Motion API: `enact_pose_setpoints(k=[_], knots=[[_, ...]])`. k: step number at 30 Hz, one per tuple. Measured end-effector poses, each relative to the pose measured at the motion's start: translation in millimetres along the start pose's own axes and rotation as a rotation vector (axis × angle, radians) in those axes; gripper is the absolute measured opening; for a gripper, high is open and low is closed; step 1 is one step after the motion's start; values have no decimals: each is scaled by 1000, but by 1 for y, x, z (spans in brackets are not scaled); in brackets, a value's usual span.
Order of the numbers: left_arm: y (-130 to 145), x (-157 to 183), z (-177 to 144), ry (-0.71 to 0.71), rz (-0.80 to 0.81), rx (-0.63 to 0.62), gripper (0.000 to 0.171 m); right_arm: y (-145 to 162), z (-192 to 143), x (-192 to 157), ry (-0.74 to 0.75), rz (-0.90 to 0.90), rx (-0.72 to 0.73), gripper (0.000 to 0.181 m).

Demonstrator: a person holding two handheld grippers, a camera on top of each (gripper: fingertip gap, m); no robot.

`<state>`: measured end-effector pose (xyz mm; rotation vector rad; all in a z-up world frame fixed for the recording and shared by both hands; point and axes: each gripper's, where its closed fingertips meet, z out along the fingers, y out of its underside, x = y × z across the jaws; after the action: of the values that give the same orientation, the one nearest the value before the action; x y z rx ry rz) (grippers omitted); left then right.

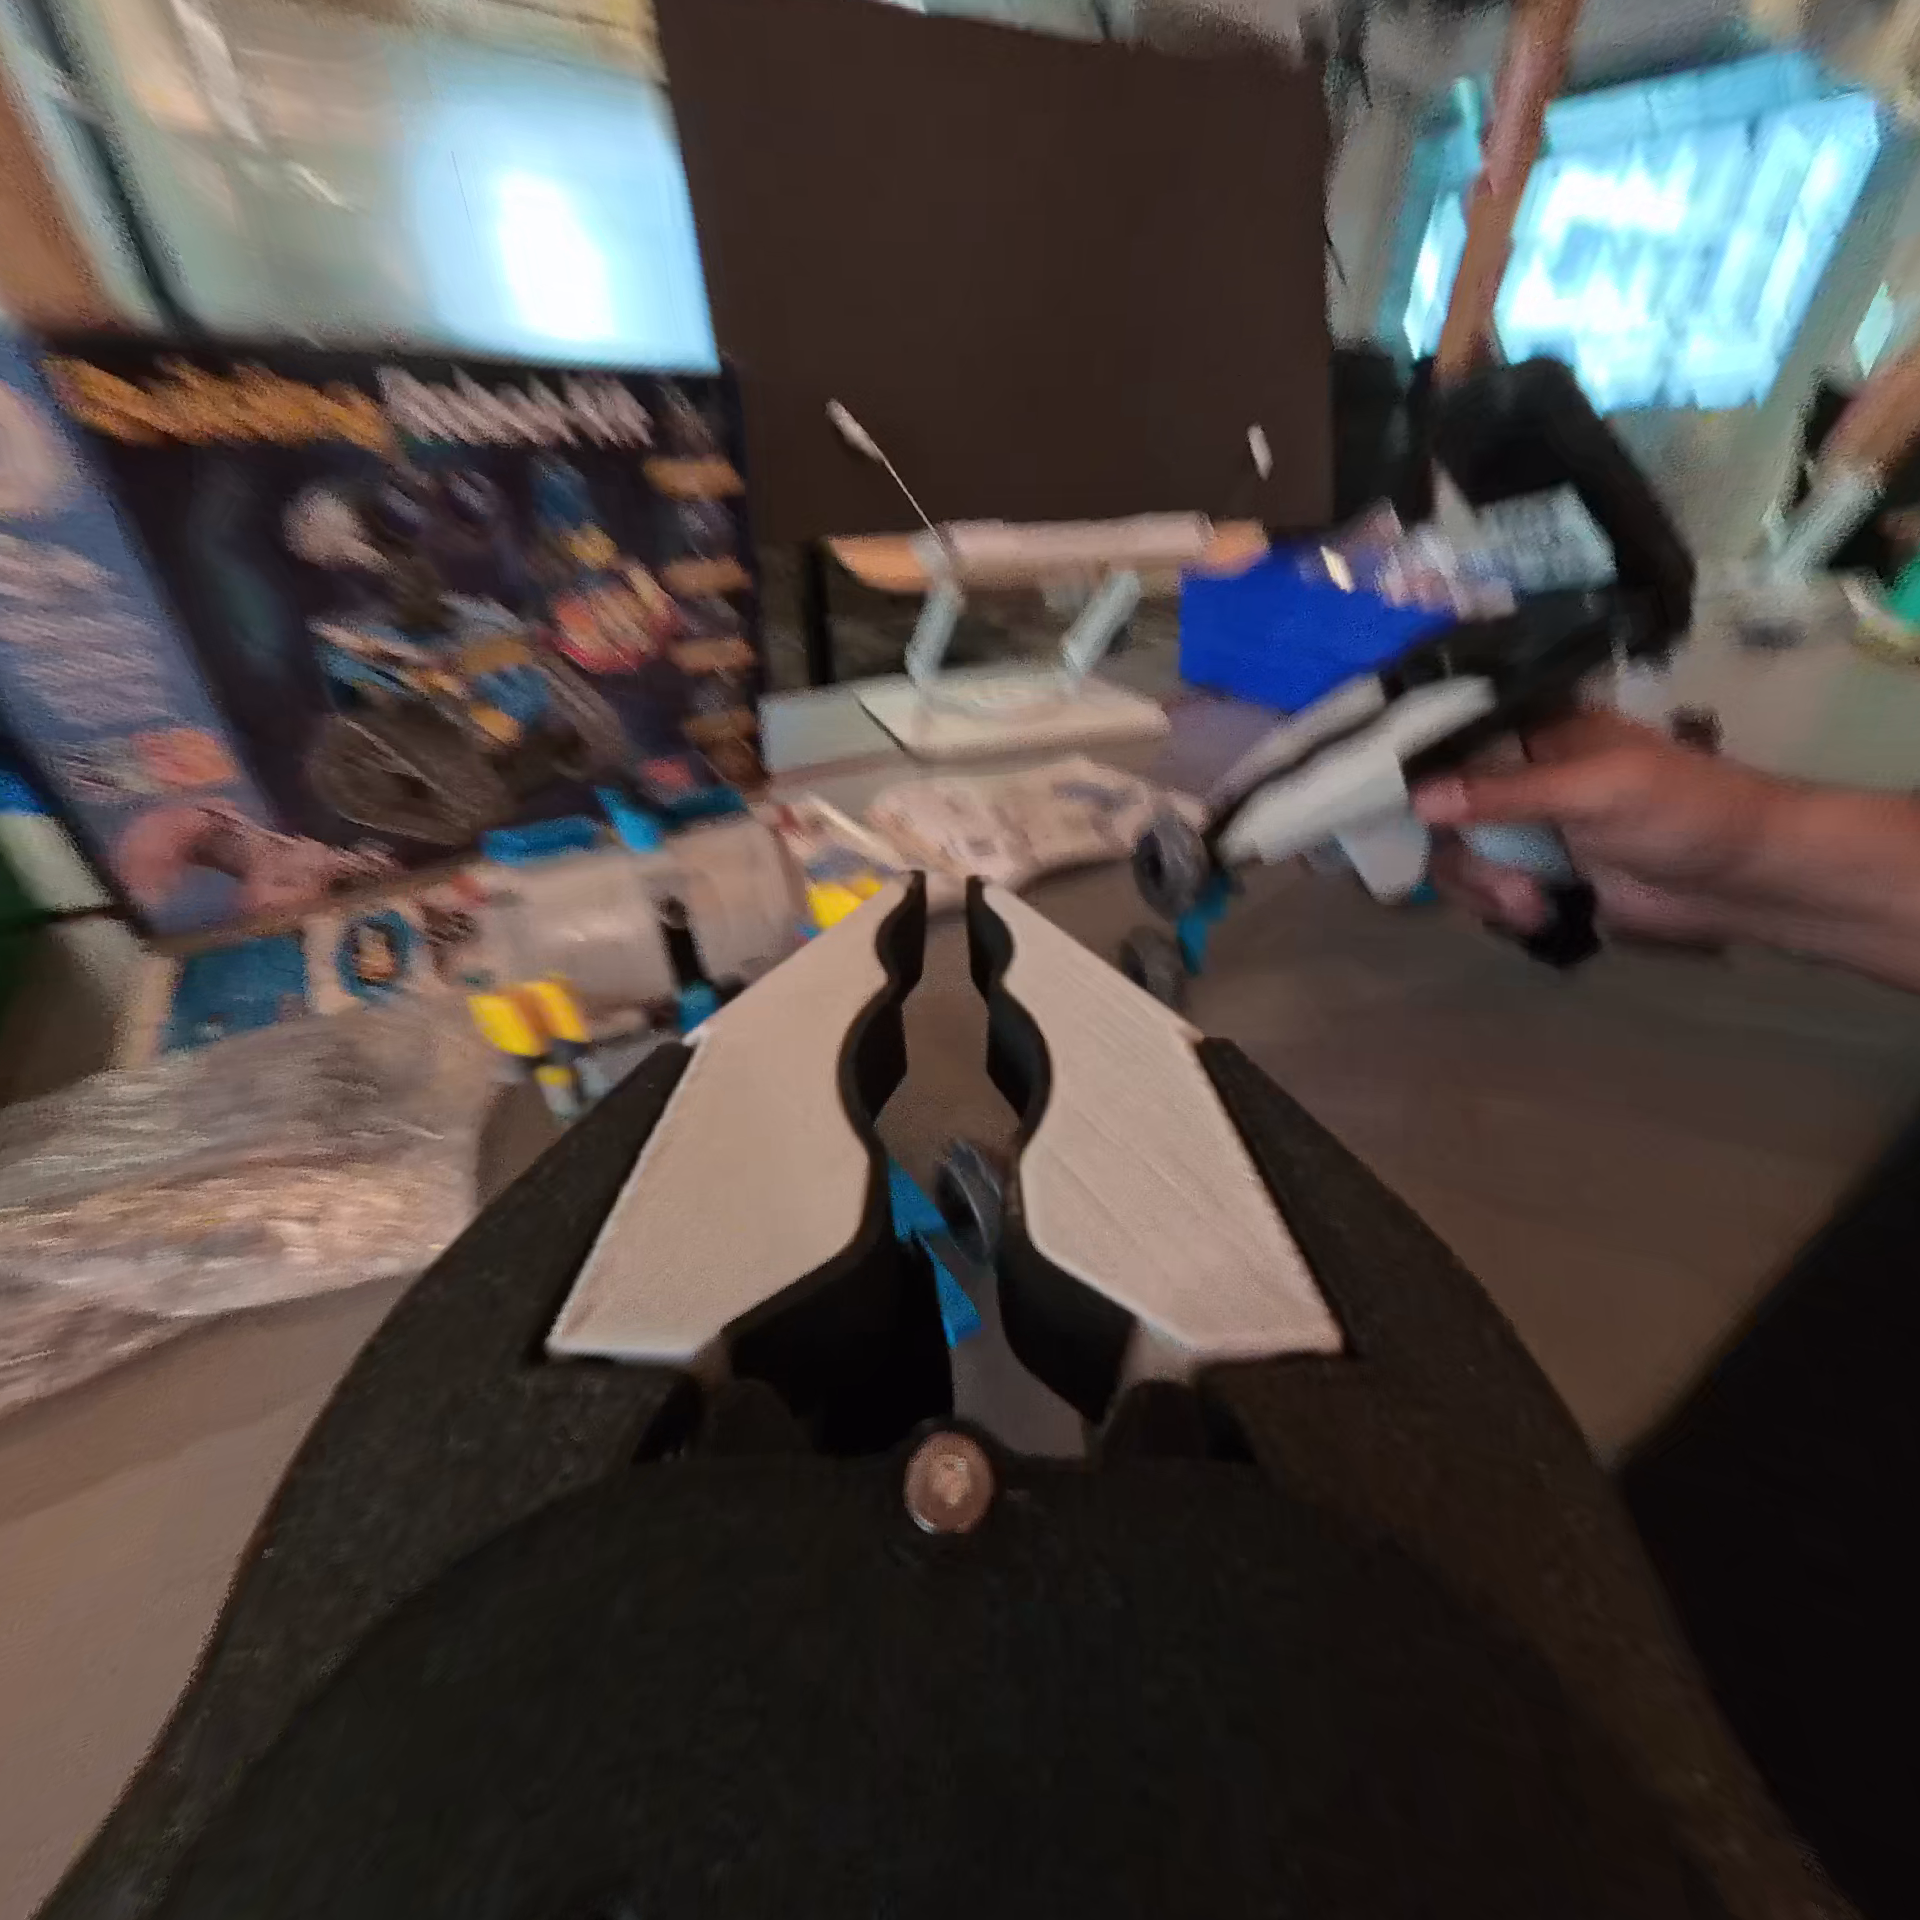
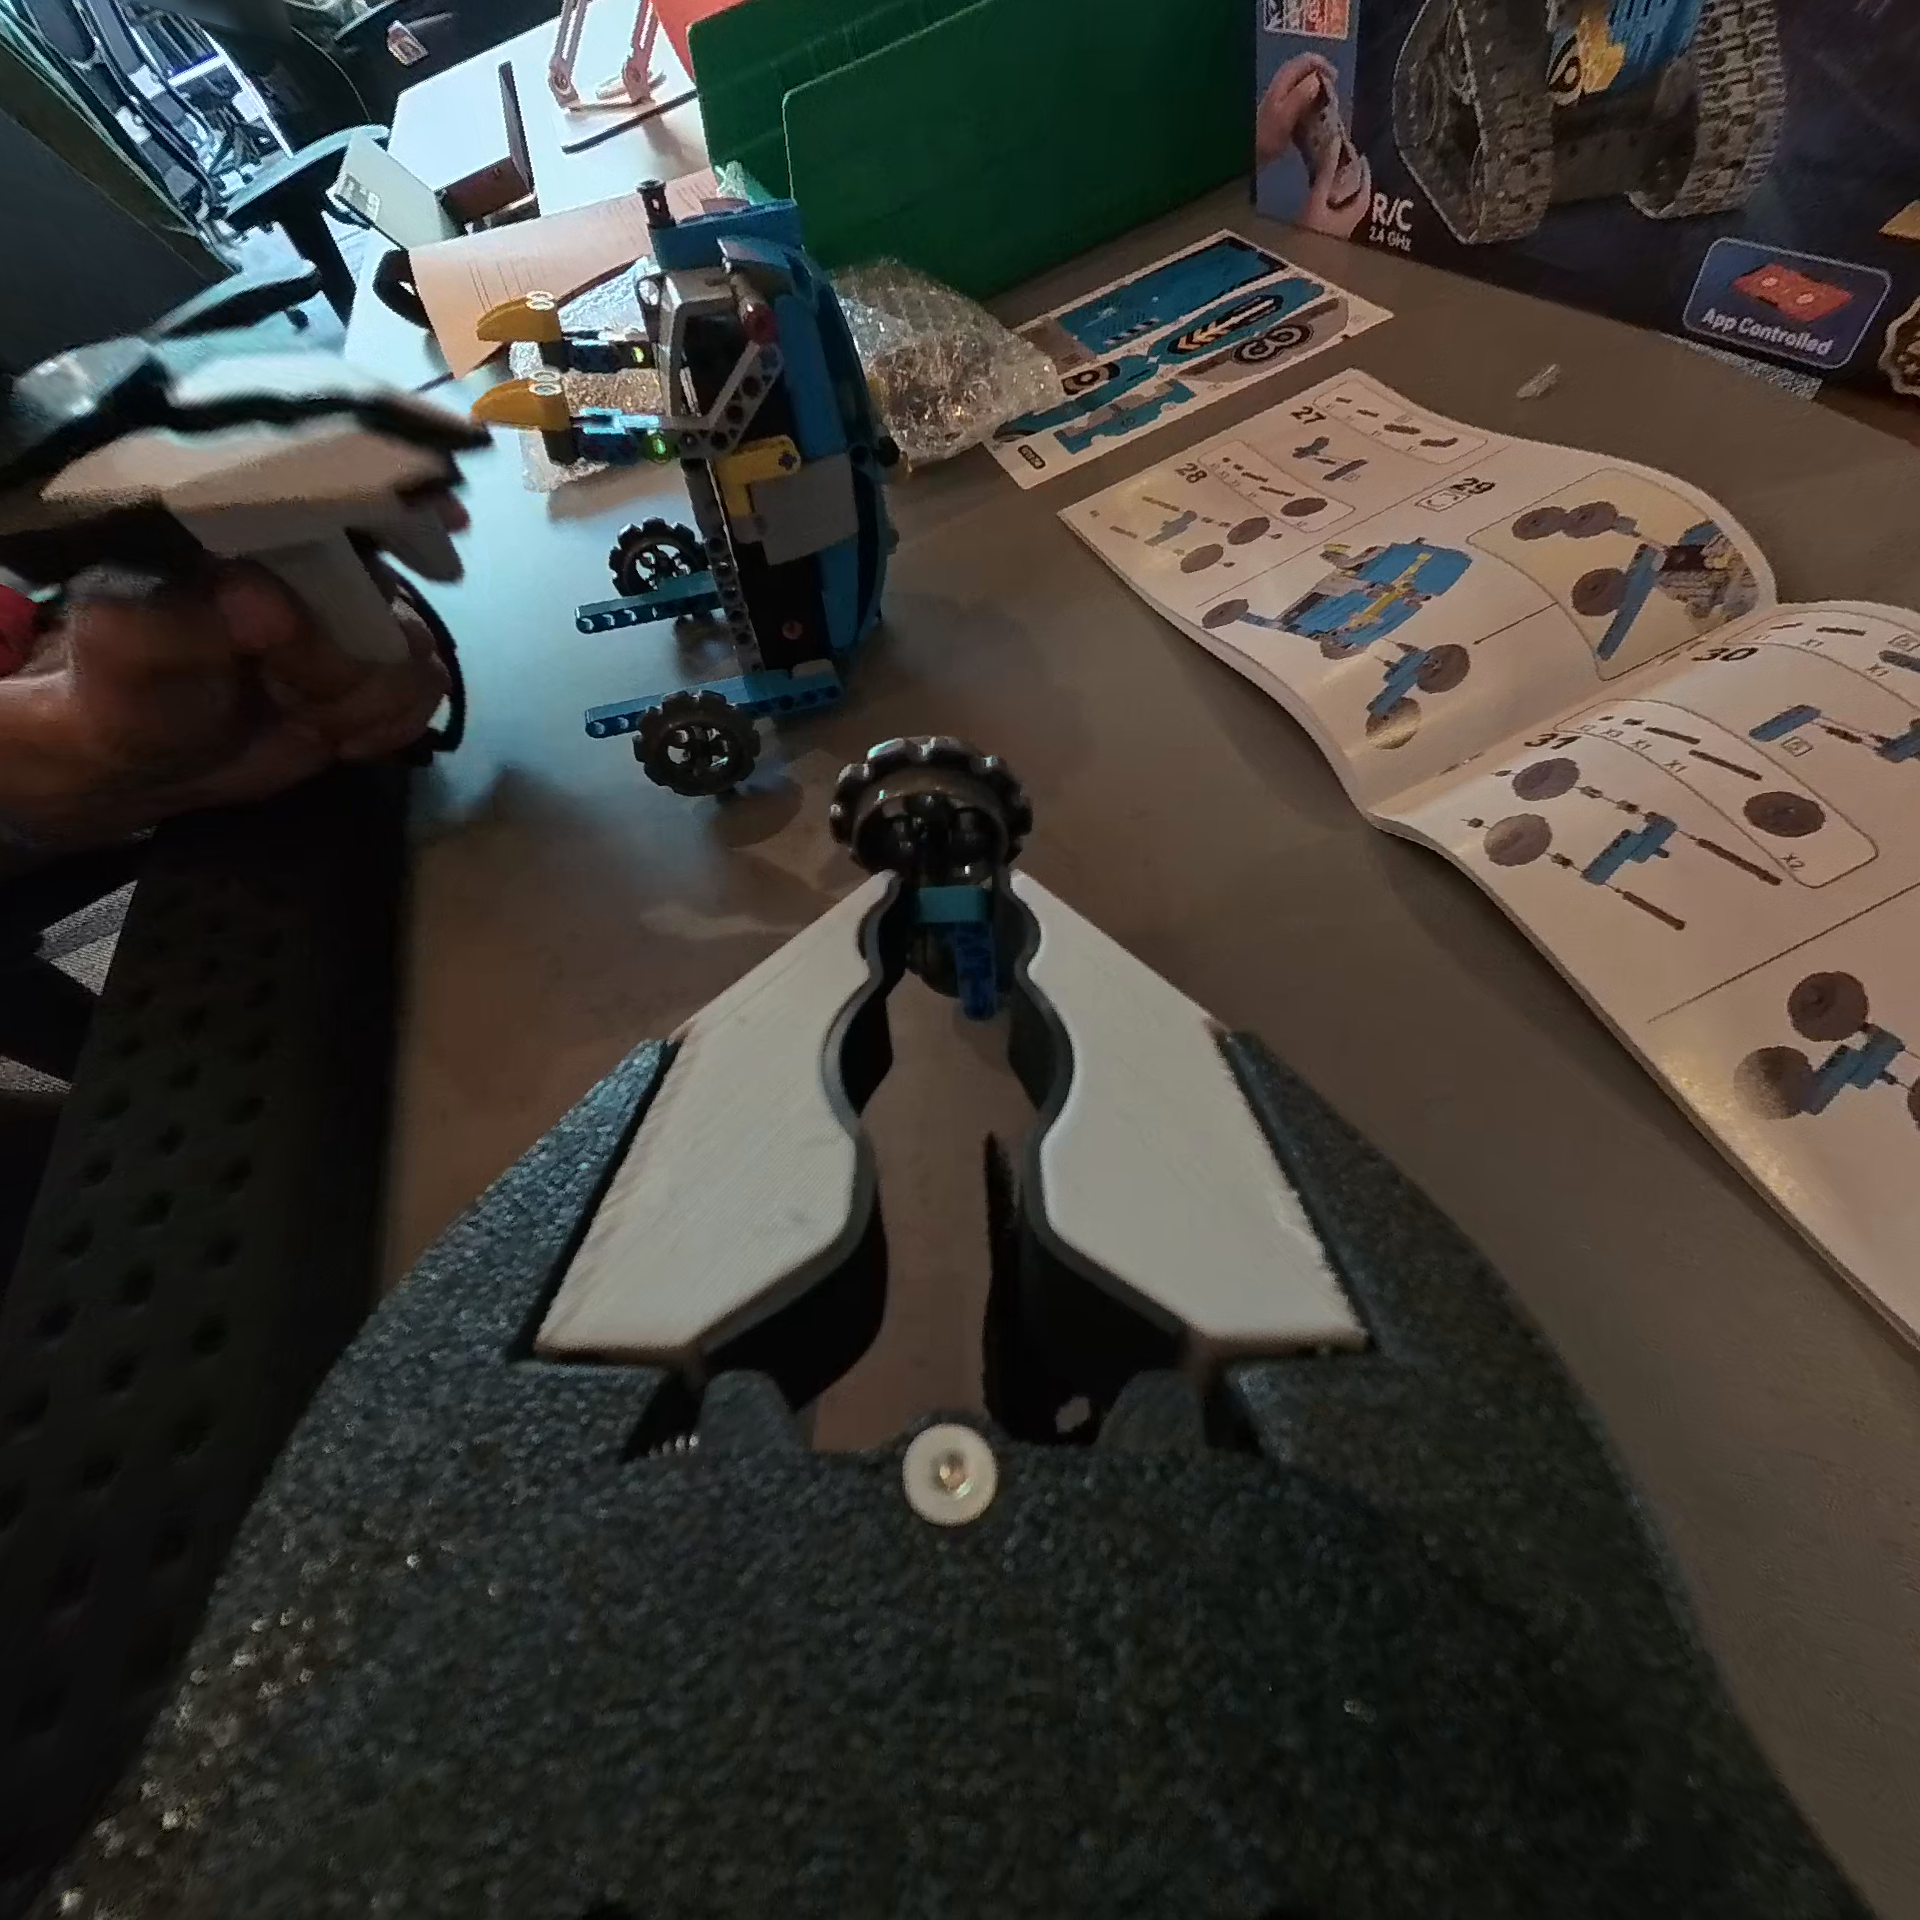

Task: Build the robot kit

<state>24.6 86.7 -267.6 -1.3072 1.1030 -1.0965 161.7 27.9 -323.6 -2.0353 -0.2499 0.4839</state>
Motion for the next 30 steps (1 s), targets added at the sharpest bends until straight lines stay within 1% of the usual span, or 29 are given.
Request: enact_pose_setpoints(k=[2, 3, 4, 5, 7, 9, 10, 11, 12, 13, 15, 16, 17, 19, 21, 23, 26, 28, 30], knots=[[-37, -23, -25, -118, -9, 206, 8, 0, 0, -1, -5, 1, -1, 15], [-49, -35, -40, -171, 9, 281, 7, 0, 1, -2, -7, 1, -1, 15], [-55, -46, -53, -229, 25, 307, 7, 0, 1, -2, -9, 2, -2, 15], [-58, -53, -62, -267, 46, 312, 8, 1, 2, -2, -11, 3, -3, 15], [-61, -57, -72, -297, 61, 314, 8, 1, 2, -3, -14, 5, -3, 15], [-49, -61, -63, -272, -13, 235, 10, 1, 2, -3, -17, 8, -2, 15], [-44, -62, -55, -248, -48, 177, 13, 1, 2, -2, -15, 8, -1, 15], [-40, -68, -47, -253, -70, 109, 18, 1, 2, -2, -15, 10, 1, 15], [-38, -77, -38, -270, -91, 17, 27, 1, 2, -1, -17, 15, 3, 15], [-37, -84, -29, -271, -124, -89, 41, 1, 2, -1, -18, 20, 3, 15], [-37, -90, -10, -223, -211, -316, 65, 0, 2, -1, -23, 26, 6, 15], [-36, -88, -2, -192, -243, -435, 84, -1, 1, -1, -26, 26, 10, 15], [-36, -83, 7, -145, -271, -549, 94, -2, 1, -2, -29, 27, 16, 15], [-36, -71, 21, -63, -331, -736, 97, -2, 1, -3, -39, 36, 21, 15], [-30, -65, 30, -36, -367, -930, 100, -3, 1, -5, -50, 45, 23, 15], [-19, -74, 35, -103, -317, -1118, 103, -4, 0, -6, -52, 39, 28, 15], [3, -79, 40, -181, -247, -1355, 104, -3, -2, -6, -31, 4, 14, 15], [23, -76, 35, -224, -203, -1513, 110, -2, -2, -5, -10, -31, 13, 15], [39, -72, 26, -242, -116, -1651, 115, 1, 0, -4, -6, -38, -4, 15]])
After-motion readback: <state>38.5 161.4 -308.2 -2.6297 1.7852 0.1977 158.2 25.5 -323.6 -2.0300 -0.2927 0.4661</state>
